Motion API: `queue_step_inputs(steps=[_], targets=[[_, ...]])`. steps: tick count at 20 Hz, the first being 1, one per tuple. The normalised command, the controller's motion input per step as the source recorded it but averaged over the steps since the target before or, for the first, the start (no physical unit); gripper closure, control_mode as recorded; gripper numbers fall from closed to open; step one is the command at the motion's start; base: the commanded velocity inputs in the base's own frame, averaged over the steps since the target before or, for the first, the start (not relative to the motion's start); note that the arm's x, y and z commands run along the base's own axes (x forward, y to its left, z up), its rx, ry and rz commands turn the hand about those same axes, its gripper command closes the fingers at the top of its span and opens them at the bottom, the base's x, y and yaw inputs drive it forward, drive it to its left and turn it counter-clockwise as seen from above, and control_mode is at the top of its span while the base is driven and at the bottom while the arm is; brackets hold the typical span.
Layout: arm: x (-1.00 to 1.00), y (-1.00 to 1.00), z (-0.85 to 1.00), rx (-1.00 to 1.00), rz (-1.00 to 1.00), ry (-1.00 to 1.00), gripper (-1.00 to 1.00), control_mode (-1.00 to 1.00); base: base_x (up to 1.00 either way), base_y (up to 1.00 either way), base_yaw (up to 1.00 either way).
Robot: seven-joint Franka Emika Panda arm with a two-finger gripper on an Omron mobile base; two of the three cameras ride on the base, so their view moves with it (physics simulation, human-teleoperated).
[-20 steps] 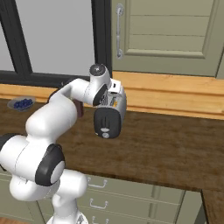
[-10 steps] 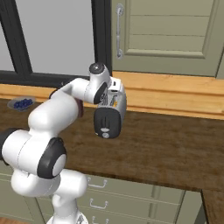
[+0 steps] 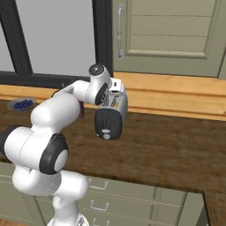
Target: Start the toaster. Once the lever pops up, take the bread to the plate on the dining counter.
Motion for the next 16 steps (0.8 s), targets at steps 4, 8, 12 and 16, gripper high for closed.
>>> queue_step_inputs(steps=[4,8,12,16], targets=[[0.1,0.0,-0.09,-0.02,0.0,0.0,-1.0,-1.0,0.0,0.0,0.0],[0.11,0.0,-0.11,-0.04,0.0,0.0,-1.0,-1.0,0.0,0.0,0.0],[0.14,0.0,-0.11,-0.06,0.0,0.01,-1.0,-1.0,0.0,0.0,0.0],[0.17,0.0,-0.1,-0.04,0.0,0.01,-1.0,-1.0,0.0,0.0,0.0]])
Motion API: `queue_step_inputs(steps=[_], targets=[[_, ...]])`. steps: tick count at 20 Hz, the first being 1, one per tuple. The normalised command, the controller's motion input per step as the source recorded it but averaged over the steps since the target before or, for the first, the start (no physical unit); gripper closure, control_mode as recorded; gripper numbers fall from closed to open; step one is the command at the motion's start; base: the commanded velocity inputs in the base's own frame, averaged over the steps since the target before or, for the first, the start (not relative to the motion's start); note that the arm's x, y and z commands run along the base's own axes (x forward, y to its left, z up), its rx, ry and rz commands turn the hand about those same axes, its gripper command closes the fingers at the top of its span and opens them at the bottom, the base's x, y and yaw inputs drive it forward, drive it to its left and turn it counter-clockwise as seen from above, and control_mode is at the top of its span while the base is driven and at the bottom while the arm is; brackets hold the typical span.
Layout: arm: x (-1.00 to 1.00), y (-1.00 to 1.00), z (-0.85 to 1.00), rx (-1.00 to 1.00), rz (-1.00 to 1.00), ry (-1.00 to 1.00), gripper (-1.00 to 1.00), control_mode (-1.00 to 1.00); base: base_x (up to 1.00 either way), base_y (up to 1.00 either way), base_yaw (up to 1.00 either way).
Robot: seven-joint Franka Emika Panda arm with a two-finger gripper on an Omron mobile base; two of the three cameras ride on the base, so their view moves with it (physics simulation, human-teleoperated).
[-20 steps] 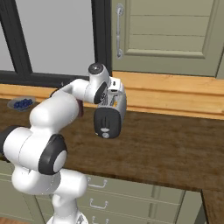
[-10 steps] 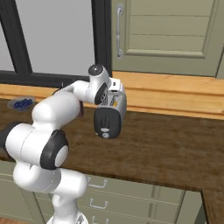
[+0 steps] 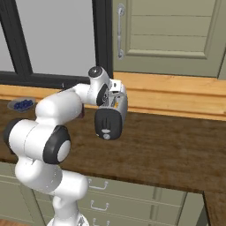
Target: Start the toaster. Once the lever pops up, take the bread to the plate on the dining counter.
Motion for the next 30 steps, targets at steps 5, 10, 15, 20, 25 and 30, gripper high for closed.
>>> queue_step_inputs(steps=[5,10,15,20,25,30], targets=[[0.14,0.0,-0.11,-0.01,0.0,0.0,-1.0,-1.0,0.0,0.0,0.0],[0.12,0.0,-0.11,0.0,0.0,0.01,-1.0,-1.0,0.0,0.0,0.0],[0.12,0.0,-0.12,0.0,0.0,0.01,-1.0,-1.0,0.0,0.0,0.0],[0.14,0.0,-0.06,0.0,0.0,0.0,-1.0,-1.0,0.0,0.0,0.0],[0.17,0.0,-0.02,0.0,0.0,0.0,-1.0,-1.0,0.0,0.0,0.0],[0.15,0.0,-0.03,0.0,0.0,0.0,-1.0,-1.0,0.0,0.0,0.0]])
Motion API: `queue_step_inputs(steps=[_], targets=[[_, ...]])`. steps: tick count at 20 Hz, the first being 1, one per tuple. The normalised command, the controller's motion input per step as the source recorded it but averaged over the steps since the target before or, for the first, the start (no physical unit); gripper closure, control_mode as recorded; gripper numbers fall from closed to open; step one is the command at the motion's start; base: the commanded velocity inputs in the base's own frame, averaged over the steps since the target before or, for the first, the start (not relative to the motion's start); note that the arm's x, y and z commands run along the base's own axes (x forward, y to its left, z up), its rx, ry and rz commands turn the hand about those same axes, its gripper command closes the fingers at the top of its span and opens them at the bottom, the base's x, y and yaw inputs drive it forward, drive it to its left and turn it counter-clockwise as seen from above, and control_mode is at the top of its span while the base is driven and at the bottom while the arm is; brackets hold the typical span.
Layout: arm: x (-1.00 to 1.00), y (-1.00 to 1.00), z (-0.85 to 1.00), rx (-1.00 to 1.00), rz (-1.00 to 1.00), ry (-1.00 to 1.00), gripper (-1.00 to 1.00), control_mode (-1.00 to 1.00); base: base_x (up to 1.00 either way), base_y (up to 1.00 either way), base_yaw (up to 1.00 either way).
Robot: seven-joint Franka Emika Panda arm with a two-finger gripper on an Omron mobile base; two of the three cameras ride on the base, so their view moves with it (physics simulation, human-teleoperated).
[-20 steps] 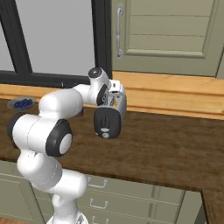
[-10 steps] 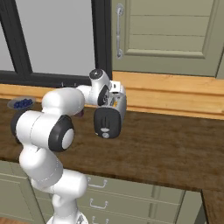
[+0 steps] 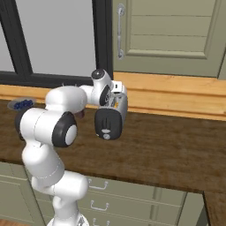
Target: Start the toaster. Once the lever pops up, take the bread to the plate on the dining counter.
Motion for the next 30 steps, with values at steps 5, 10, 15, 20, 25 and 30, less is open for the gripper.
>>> queue_step_inputs(steps=[5,10,15,20,25,30], targets=[[0.08,0.0,-0.08,0.0,0.0,0.0,-1.0,-1.0,0.0,0.0,0.0],[0.01,-0.03,-0.07,0.0,0.0,0.0,-1.0,-1.0,0.0,0.0,0.0],[0.0,-0.09,-0.03,0.0,0.0,0.0,-1.0,-1.0,0.0,0.0,0.0],[0.0,-0.02,-0.01,0.0,0.0,0.0,-1.0,-1.0,0.0,0.0,0.0],[0.0,0.0,0.0,0.0,0.0,0.0,-1.0,-1.0,0.0,0.0,0.0],[0.0,0.0,0.0,0.0,0.0,0.0,-1.0,-1.0,0.0,0.0,0.0]])
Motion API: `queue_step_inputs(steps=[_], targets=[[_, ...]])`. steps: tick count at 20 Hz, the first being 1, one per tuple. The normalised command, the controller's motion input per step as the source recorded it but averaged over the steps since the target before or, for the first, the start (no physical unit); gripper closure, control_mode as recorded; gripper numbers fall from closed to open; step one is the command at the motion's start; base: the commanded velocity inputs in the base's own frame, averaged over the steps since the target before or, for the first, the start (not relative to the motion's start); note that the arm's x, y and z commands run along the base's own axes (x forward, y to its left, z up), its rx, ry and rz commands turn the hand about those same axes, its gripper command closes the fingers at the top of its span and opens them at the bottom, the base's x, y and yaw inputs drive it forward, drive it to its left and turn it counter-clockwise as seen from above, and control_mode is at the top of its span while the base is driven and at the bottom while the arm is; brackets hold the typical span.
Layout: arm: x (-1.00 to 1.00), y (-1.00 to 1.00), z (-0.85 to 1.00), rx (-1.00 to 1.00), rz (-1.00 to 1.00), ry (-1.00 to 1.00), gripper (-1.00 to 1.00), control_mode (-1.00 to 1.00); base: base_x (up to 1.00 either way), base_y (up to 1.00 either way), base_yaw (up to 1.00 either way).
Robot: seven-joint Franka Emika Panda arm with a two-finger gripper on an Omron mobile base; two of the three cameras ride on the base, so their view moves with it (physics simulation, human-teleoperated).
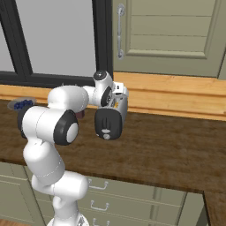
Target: Start the toaster. Once the lever pops up, take the bread to the plate on the dining counter.
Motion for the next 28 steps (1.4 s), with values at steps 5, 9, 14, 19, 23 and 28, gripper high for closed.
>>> queue_step_inputs(steps=[5,9,14,19,23,28], targets=[[0.0,0.0,0.0,0.0,0.0,0.0,-1.0,-1.0,0.0,0.0,0.0],[0.0,0.0,0.0,0.0,0.0,0.0,-1.0,-1.0,0.0,0.0,0.0],[0.0,0.0,0.0,0.0,0.0,0.0,-1.0,-1.0,0.0,0.0,0.0],[0.0,0.0,0.0,0.0,0.0,0.0,-1.0,-1.0,0.0,0.0,0.0],[0.0,0.0,0.0,0.0,0.0,0.0,-1.0,-1.0,0.0,0.0,0.0],[0.0,0.0,0.0,0.0,0.0,0.0,-1.0,-1.0,0.0,0.0,0.0]])
